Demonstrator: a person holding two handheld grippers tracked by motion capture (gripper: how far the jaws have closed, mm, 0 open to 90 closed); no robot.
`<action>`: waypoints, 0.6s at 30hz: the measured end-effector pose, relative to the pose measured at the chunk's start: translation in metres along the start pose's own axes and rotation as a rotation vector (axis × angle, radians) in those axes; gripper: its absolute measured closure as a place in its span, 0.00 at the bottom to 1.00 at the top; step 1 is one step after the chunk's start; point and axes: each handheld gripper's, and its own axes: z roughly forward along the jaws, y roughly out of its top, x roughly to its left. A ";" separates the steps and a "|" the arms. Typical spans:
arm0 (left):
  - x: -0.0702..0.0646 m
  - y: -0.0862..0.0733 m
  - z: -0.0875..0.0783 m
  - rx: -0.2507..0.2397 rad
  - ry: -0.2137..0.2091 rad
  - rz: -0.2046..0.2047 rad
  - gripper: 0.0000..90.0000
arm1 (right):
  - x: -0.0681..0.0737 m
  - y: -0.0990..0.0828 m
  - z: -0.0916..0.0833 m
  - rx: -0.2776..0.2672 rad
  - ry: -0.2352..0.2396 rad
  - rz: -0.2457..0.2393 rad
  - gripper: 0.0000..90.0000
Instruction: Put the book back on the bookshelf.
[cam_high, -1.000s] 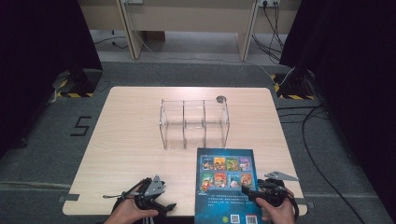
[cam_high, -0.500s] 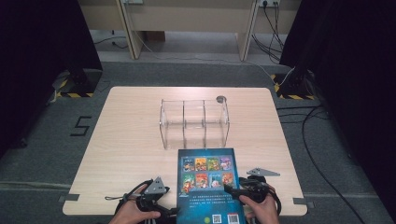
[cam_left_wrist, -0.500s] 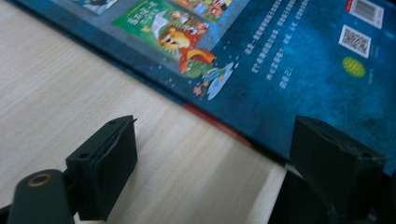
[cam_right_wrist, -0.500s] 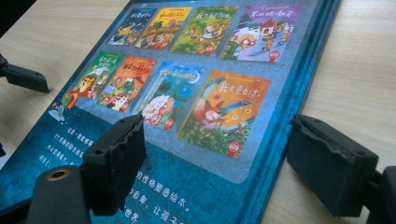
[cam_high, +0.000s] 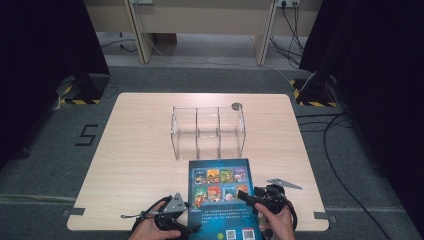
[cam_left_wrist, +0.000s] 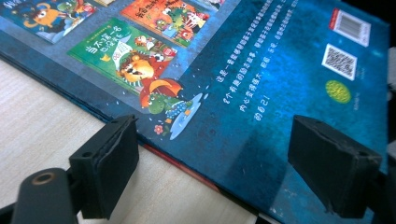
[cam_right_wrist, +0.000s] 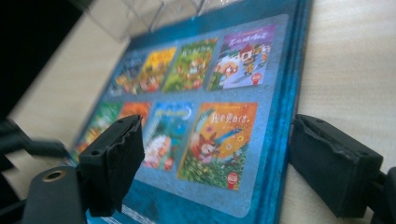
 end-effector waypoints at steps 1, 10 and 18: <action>0.001 0.000 0.000 -0.005 -0.009 -0.021 0.17 | -0.002 0.000 -0.001 -0.013 0.019 0.038 0.21; 0.001 -0.001 -0.003 -0.012 -0.005 -0.061 0.19 | -0.002 -0.009 -0.007 -0.048 0.061 0.200 0.21; 0.005 -0.002 -0.004 -0.014 -0.027 -0.058 0.20 | -0.003 -0.015 -0.009 0.067 0.168 0.165 0.46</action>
